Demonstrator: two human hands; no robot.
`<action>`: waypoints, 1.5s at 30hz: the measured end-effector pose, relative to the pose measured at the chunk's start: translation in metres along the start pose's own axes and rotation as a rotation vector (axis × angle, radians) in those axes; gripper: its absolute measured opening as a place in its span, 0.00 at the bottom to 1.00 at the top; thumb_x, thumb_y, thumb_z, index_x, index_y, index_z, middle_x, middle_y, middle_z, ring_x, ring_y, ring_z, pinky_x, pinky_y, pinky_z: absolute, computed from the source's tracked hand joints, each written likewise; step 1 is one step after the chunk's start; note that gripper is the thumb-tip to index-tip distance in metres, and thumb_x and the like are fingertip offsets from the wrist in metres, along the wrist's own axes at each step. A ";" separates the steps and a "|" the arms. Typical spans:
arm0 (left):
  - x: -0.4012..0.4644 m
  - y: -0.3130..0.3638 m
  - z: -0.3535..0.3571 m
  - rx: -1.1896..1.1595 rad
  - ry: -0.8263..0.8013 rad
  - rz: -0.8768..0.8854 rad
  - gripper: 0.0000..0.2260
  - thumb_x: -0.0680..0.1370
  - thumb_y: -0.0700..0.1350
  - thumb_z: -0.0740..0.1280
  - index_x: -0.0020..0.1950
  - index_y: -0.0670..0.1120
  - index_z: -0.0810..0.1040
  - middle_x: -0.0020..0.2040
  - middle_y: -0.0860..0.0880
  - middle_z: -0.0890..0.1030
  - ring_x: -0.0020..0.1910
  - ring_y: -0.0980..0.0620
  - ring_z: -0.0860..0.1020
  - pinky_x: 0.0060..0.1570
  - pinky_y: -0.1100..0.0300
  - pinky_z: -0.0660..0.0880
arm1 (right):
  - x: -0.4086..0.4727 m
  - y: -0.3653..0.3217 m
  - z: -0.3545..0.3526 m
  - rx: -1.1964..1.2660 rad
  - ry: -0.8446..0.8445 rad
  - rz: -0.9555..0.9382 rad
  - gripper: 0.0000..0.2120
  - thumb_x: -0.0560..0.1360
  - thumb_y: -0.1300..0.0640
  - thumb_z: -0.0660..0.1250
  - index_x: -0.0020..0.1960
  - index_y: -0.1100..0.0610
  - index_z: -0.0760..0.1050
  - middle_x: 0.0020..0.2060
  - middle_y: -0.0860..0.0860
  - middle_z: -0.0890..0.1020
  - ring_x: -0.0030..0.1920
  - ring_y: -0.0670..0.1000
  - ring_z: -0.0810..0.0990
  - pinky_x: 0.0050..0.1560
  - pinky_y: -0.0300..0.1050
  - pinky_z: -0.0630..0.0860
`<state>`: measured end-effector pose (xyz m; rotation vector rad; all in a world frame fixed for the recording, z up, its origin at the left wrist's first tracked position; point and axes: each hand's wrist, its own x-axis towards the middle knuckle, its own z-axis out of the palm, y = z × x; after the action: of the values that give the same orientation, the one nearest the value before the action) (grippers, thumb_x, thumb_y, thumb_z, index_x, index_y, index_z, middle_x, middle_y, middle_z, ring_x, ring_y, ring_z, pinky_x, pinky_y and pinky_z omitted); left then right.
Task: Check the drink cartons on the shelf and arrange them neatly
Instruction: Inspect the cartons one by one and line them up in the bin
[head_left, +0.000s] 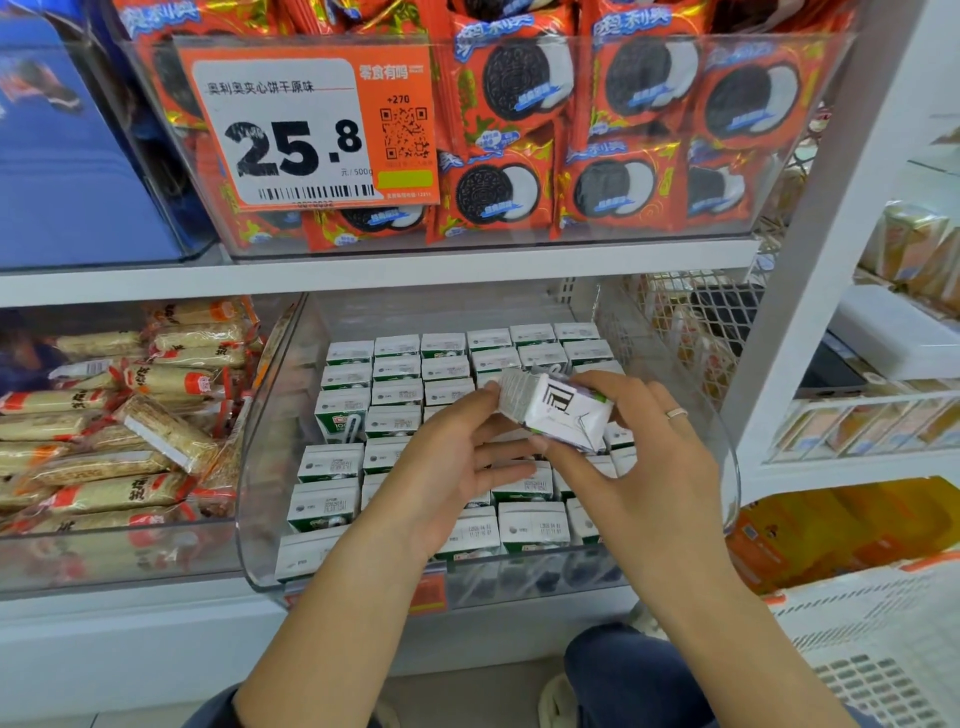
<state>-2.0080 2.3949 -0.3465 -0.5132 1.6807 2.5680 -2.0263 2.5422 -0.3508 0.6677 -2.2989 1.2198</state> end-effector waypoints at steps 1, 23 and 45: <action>0.000 0.000 -0.001 -0.010 -0.004 0.012 0.14 0.82 0.48 0.59 0.63 0.43 0.76 0.55 0.40 0.82 0.46 0.46 0.83 0.49 0.54 0.81 | 0.000 0.001 0.000 0.012 -0.006 0.005 0.22 0.67 0.54 0.76 0.59 0.47 0.74 0.48 0.40 0.74 0.50 0.47 0.76 0.42 0.39 0.74; -0.004 0.004 -0.009 -0.029 -0.161 0.356 0.19 0.69 0.43 0.71 0.59 0.52 0.80 0.50 0.48 0.84 0.52 0.50 0.82 0.49 0.59 0.79 | 0.013 0.013 -0.015 0.932 -0.440 0.636 0.20 0.63 0.43 0.75 0.54 0.45 0.82 0.51 0.48 0.85 0.53 0.46 0.82 0.49 0.40 0.80; -0.001 0.006 -0.014 0.174 0.046 0.194 0.20 0.63 0.56 0.73 0.48 0.44 0.82 0.43 0.46 0.86 0.40 0.52 0.84 0.37 0.63 0.79 | 0.007 0.013 -0.012 0.111 -0.266 0.117 0.30 0.66 0.54 0.77 0.59 0.32 0.66 0.53 0.29 0.74 0.54 0.33 0.73 0.52 0.23 0.67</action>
<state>-2.0043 2.3801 -0.3459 -0.4214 2.0407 2.5172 -2.0377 2.5578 -0.3489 0.7853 -2.5319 1.3937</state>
